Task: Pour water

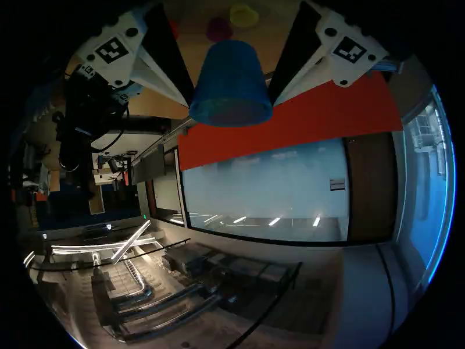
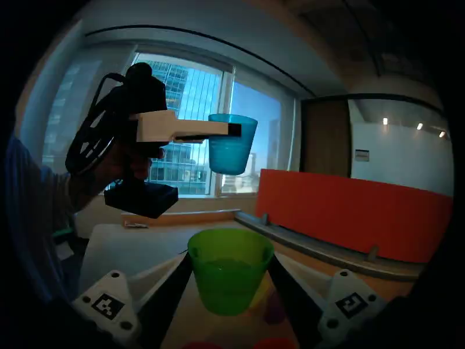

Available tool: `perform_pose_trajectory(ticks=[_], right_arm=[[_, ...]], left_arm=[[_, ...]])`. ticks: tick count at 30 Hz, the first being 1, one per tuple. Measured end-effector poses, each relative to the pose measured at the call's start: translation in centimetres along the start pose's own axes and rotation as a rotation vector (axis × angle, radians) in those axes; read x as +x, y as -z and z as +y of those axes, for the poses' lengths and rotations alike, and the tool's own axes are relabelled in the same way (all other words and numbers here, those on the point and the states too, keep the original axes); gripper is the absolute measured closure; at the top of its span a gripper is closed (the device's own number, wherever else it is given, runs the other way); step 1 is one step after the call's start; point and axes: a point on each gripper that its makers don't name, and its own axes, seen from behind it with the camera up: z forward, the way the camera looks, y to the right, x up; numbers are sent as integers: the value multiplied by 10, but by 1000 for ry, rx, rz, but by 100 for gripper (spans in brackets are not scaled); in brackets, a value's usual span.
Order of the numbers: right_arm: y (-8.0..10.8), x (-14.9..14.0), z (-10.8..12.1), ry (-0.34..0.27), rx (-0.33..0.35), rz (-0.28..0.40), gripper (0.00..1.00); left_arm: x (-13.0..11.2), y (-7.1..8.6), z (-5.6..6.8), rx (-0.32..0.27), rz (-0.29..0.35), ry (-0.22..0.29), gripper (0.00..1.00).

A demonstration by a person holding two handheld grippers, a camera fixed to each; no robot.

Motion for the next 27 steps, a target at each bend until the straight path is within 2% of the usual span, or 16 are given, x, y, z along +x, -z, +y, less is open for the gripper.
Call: perform_pose_trajectory(ticks=[6,11,20,27], right_arm=[[3,0,1,-1,0,-10,10],[9,-2,5,4,-10,-30,10],[28,-4,23,-9,-52,-60,10],[50,-17,40,-13,-100,-102,10]], left_arm=[[-7,3,-3,-3,-14,27,14],[-24,8,-4,-1,-37,35,14],[-62,18,-6,4,-80,69,14],[-101,25,-5,4,-135,92,13]])
